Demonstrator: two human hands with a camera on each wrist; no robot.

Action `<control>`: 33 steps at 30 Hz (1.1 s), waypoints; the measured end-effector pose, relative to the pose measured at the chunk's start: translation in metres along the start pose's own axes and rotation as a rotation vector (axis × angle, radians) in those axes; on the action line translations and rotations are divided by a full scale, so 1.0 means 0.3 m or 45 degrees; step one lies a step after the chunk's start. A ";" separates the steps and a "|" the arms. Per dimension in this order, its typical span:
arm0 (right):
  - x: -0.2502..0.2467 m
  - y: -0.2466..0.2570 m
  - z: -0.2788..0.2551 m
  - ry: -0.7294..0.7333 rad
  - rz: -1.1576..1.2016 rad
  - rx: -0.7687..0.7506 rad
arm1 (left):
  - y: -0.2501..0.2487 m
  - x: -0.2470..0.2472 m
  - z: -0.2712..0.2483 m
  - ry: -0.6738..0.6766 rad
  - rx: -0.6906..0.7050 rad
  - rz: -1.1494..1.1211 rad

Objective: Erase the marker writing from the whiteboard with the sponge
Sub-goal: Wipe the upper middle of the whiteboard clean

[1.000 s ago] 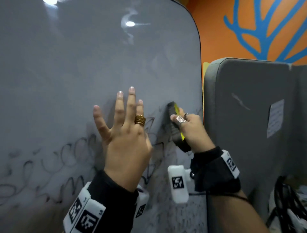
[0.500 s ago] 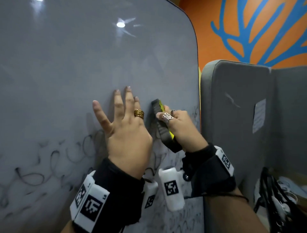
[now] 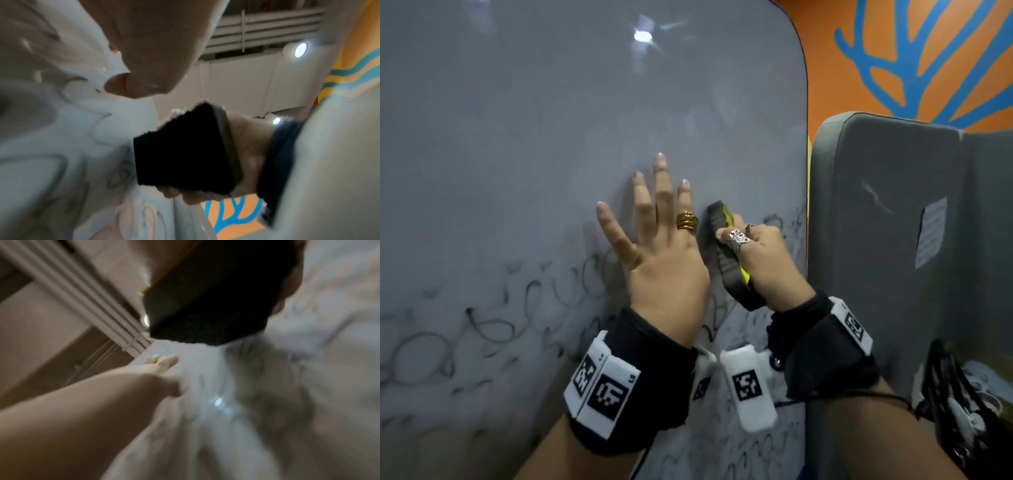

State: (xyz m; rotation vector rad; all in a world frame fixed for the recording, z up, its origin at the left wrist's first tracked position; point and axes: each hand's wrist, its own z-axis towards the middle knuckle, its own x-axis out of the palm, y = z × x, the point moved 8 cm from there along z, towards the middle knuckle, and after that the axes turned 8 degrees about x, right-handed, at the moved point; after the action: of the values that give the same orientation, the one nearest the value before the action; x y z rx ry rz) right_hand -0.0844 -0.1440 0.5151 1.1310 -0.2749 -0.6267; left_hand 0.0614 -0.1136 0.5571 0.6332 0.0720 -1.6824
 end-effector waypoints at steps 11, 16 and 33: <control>-0.095 0.033 0.057 -0.104 -0.038 0.046 | 0.201 -0.039 -0.171 0.078 0.051 0.030; 0.070 0.132 -0.144 0.067 -0.359 -0.306 | 0.199 -0.018 -0.173 0.129 0.050 0.047; 0.252 0.224 -0.366 -0.093 -0.406 -0.377 | 0.507 -0.226 -0.316 -0.083 0.033 0.071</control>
State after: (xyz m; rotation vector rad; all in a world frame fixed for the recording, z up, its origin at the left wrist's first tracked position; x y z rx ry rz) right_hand 0.0534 -0.0872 0.5223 0.8725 -0.0586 -0.9593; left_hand 0.2421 -0.0501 0.5520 0.5940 -0.0139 -1.6513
